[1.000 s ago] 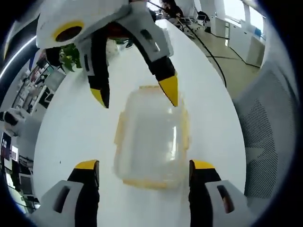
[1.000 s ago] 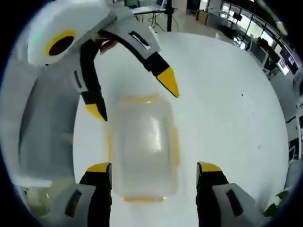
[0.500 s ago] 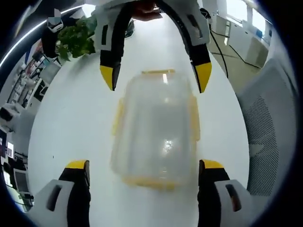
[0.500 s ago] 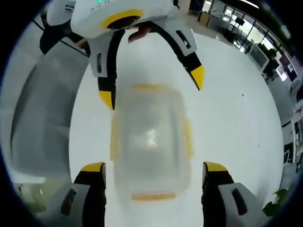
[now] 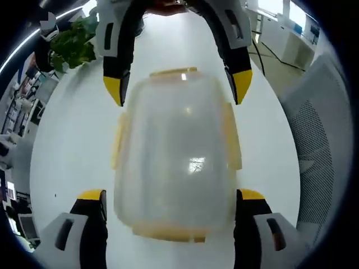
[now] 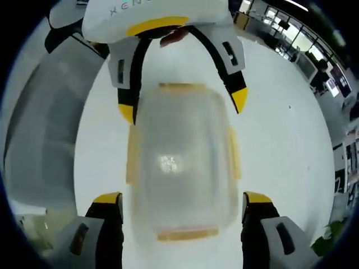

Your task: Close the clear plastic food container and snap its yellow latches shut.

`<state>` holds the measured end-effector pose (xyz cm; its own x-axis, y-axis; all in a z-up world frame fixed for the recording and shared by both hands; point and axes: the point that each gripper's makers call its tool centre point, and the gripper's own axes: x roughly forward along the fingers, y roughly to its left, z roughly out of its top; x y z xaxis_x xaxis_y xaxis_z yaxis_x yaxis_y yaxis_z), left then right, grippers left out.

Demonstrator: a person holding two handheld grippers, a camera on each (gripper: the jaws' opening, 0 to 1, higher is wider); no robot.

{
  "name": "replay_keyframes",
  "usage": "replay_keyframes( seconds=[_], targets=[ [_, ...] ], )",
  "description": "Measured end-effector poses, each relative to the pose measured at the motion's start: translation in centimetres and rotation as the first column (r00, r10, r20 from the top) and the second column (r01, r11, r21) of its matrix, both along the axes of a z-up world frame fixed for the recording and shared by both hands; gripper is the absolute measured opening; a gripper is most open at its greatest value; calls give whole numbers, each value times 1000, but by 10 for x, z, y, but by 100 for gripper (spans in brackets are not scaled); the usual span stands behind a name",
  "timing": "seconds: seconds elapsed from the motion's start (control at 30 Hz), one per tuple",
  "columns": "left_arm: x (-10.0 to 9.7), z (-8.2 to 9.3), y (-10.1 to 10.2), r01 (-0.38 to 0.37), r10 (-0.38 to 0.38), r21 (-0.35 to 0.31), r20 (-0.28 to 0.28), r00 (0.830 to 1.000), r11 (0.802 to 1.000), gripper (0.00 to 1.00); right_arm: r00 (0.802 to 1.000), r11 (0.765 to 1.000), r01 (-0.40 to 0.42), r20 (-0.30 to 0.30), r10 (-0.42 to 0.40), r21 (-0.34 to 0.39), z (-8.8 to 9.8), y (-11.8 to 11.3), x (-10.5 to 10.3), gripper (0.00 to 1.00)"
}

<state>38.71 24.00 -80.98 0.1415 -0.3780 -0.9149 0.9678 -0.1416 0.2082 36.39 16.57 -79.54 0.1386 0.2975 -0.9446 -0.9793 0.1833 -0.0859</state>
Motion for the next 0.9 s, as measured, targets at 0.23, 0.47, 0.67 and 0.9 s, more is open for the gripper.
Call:
replay_keyframes(
  seconds=[0.23,0.47,0.67,0.9],
  targets=[
    [-1,-5,1,20,-20,27,4,1000,999,91,1000,1000,4,9,-4,0,-1,-1,2,80],
    [-1,-5,1,16,-16,25,1,1000,1000,91,1000,1000,-1,5,1,-11,-3,-1,3,79],
    [-2,-5,2,8,-8,14,-3,1000,1000,91,1000,1000,-6,1,6,-17,-4,0,2,78],
    [-6,-5,5,0,0,11,-6,1000,1000,91,1000,999,-9,-5,9,-32,-4,3,-1,78]
  ],
)
